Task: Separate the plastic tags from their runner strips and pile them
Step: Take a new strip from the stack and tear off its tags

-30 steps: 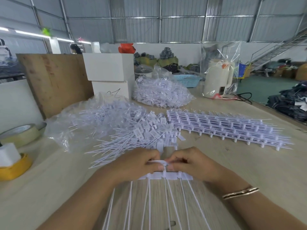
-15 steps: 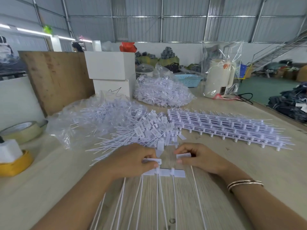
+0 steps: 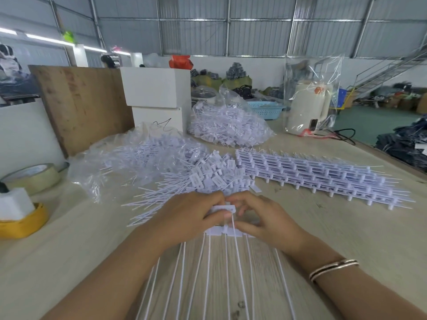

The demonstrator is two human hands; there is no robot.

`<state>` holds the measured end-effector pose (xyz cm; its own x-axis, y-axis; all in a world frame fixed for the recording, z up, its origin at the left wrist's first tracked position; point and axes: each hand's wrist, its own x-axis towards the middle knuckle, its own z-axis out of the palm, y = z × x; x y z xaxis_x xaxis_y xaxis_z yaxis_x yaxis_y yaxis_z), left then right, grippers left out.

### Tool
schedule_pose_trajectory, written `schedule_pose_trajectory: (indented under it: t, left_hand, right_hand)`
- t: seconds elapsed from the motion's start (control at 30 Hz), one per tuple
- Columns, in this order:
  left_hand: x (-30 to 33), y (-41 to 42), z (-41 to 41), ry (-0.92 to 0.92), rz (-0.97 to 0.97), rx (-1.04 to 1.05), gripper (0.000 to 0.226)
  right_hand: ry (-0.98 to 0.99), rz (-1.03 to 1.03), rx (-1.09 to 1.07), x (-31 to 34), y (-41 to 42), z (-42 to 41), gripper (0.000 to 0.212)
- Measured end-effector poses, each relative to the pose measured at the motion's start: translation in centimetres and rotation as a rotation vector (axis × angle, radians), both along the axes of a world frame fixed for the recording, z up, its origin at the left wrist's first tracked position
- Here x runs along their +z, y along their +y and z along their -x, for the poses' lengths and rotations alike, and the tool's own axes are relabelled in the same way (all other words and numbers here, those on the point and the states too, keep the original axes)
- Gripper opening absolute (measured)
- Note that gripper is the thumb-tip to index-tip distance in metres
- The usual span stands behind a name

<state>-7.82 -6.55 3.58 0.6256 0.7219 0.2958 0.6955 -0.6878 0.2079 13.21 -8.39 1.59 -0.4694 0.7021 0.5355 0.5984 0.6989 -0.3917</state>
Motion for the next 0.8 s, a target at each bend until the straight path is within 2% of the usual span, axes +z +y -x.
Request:
schedule_pose_trajectory:
  t: [0.1, 0.23, 0.4, 0.5, 0.63, 0.73, 0.8]
  left_hand:
    - [-0.15, 0.00, -0.25, -0.051, 0.062, 0.025, 0.034]
    - [0.04, 0.66, 0.40, -0.156, 0.173, 0.097, 0.035]
    - [-0.34, 0.66, 0.24, -0.084, 0.144, 0.128, 0.030]
    - [-0.45, 0.49, -0.13, -0.056, 0.157, 0.077, 0.029]
    - [-0.22, 0.53, 0.07, -0.052, 0.201, -0.008, 0.020]
    - [-0.04, 0.41, -0.09, -0.052, 0.162, -0.053, 0.023]
    - [0.08, 0.31, -0.05, -0.090, 0.202, -0.057, 0.023]
  right_hand:
    - [-0.077, -0.246, -0.015, 0.23, -0.24, 0.19, 0.020]
    - [-0.012, -0.264, -0.082, 0.18, -0.07, -0.40, 0.012]
    - [-0.197, -0.325, -0.120, 0.00, 0.09, -0.11, 0.021]
    - [-0.226, -0.364, -0.128, -0.11, 0.14, 0.32, 0.022]
    - [-0.211, -0.221, -0.055, -0.14, 0.38, 0.11, 0.020]
    - [-0.111, -0.083, 0.027, 0.16, 0.58, -0.11, 0.022]
    - [-0.073, -0.055, 0.052, 0.24, 0.61, -0.14, 0.019]
